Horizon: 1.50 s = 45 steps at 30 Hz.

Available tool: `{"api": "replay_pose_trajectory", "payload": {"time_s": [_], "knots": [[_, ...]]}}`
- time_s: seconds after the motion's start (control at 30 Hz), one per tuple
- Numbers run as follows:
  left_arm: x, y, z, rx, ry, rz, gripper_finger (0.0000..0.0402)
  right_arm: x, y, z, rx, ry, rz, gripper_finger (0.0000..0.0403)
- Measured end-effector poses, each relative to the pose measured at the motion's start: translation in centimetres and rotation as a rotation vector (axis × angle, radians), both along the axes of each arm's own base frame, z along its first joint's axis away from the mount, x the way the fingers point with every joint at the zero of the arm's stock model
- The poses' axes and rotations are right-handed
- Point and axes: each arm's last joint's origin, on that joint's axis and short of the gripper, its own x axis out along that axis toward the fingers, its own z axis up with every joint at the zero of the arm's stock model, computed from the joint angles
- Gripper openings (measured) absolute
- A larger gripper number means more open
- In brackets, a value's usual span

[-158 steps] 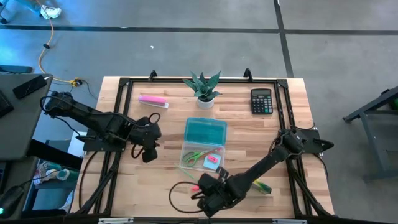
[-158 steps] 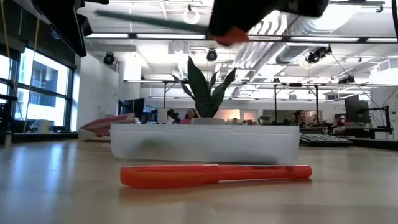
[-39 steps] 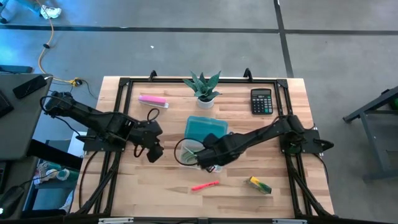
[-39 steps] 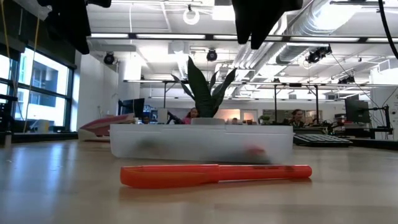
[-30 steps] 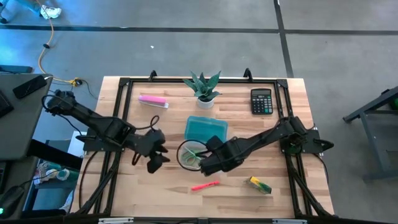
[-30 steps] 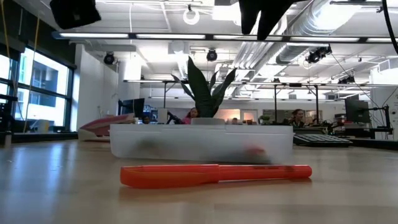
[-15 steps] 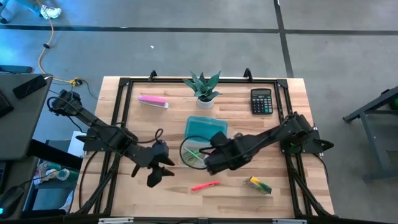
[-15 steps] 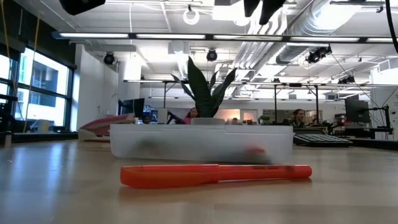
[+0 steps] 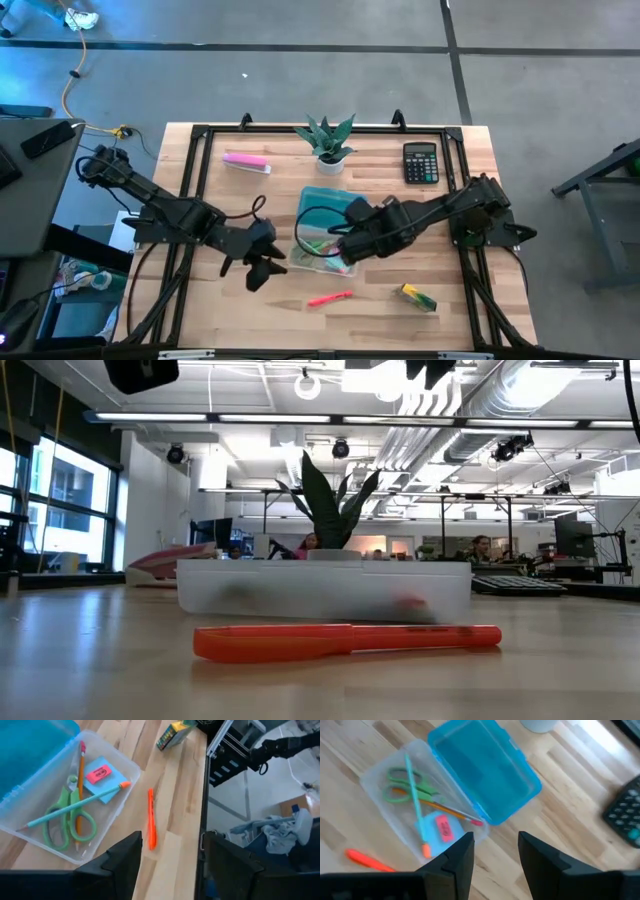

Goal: Pack school essentials
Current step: Put the orange pen into the blue supply box

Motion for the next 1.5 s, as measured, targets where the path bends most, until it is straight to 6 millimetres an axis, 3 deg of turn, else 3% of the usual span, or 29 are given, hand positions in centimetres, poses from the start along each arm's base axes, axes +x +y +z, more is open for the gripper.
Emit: {"api": "replay_pose_trajectory", "payload": {"time_s": [0.27, 0.37, 0.5, 0.77, 1.0, 1.27, 1.5], "knots": [[0.6, -0.2, 2.2, 0.000, -0.018, 0.009, 0.0202, 0.4, -1.6, 0.0, -0.026, 0.047, 0.049, 0.0144], [1.7, -0.7, 3.1, 0.021, -0.042, 0.015, 0.0202, 0.6, -2.1, 0.0, -0.031, 0.056, 0.055, 0.0144], [3.5, -2.0, 2.8, 0.062, -0.010, 0.008, 0.0202, 0.8, -2.7, 0.0, -0.036, 0.071, 0.072, 0.0144], [6.9, -4.6, -0.4, 0.125, 0.156, 0.024, 0.0202, 0.8, -3.8, 0.2, -0.035, 0.097, 0.114, 0.0144], [9.1, -6.9, -3.2, 0.136, 0.243, 0.029, 0.0202, -0.2, -5.4, 1.9, -0.051, 0.041, 0.070, 0.0144], [10.7, -8.5, -6.2, 0.154, 0.306, 0.030, 0.0202, -1.7, -6.2, 3.8, -0.056, -0.041, 0.014, 0.0144], [11.4, -9.2, -8.8, 0.194, 0.346, 0.032, 0.0202, -2.2, -6.3, 4.3, -0.075, -0.070, -0.007, 0.0144]]}}
